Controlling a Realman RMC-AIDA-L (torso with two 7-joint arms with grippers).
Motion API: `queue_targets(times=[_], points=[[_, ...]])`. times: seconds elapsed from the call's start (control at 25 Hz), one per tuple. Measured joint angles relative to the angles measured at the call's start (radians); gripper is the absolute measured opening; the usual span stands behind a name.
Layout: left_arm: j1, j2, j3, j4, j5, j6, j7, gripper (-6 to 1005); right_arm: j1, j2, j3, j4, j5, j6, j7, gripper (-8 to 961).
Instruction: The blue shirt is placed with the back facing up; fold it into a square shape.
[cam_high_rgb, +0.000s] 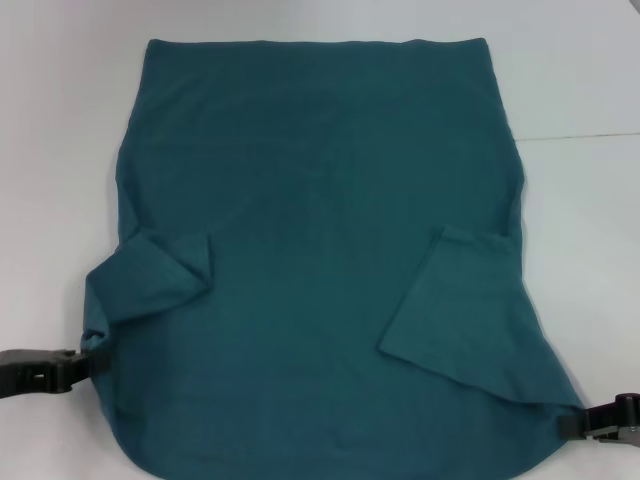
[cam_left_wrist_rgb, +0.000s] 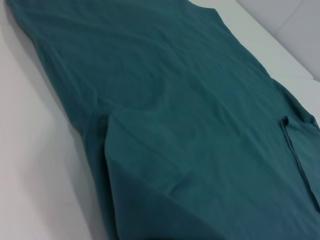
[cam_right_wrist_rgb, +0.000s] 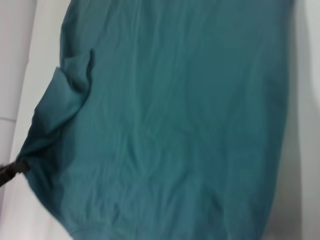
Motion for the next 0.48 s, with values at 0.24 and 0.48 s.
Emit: queue_targets(times=[0.24,0.48], points=[[0.018,0.001,0.0,0.0,0.001,0.0,-0.001,107,-0.031,-0.002,0.076,-0.001,0.005,0.011,-0.045,30],[0.06,0.004,-0.006,0.009,-0.002,0.006,-0.002,118,-0.052,-0.002,0.161,-0.001,0.007,-0.011,-0.094,29]])
